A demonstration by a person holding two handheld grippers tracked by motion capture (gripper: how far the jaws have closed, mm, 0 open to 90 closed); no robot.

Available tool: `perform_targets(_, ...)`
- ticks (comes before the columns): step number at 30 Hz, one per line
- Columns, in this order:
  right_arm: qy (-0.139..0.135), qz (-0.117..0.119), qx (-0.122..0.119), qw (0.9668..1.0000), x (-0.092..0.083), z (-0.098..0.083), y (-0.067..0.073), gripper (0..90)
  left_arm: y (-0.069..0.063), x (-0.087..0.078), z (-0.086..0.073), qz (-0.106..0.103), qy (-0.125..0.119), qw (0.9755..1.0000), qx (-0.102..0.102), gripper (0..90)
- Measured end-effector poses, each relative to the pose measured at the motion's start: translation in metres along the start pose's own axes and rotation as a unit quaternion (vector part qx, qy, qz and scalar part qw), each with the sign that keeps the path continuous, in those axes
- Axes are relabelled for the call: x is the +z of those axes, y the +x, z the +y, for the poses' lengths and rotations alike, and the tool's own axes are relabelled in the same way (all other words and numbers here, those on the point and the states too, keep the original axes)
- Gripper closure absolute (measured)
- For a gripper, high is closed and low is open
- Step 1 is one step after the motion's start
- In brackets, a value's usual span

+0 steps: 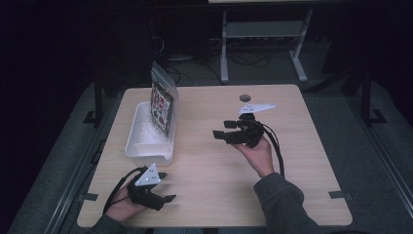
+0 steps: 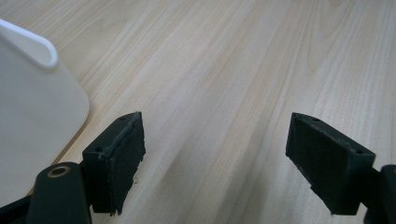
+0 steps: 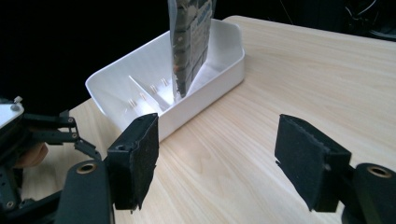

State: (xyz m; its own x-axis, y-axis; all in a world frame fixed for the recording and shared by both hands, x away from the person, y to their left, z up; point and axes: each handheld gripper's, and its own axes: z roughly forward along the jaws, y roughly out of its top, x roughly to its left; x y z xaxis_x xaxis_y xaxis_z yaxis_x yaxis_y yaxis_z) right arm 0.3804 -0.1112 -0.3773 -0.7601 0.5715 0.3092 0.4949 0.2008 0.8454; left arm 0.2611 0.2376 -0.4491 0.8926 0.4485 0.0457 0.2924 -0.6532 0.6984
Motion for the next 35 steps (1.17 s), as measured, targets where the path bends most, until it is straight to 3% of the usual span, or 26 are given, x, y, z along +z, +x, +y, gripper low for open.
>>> perform_targets(19,0.007,-0.007,0.015,0.9998,-0.043,-0.029,-0.009,29.1,-0.001,0.002,0.0,0.0,0.003,1.0,0.0,19.1)
perform_targets(35,0.03,-0.015,0.025,0.9991,-0.061,-0.079,-0.005,29.6,-0.002,0.003,0.0,-0.003,0.006,1.0,0.002,19.2)
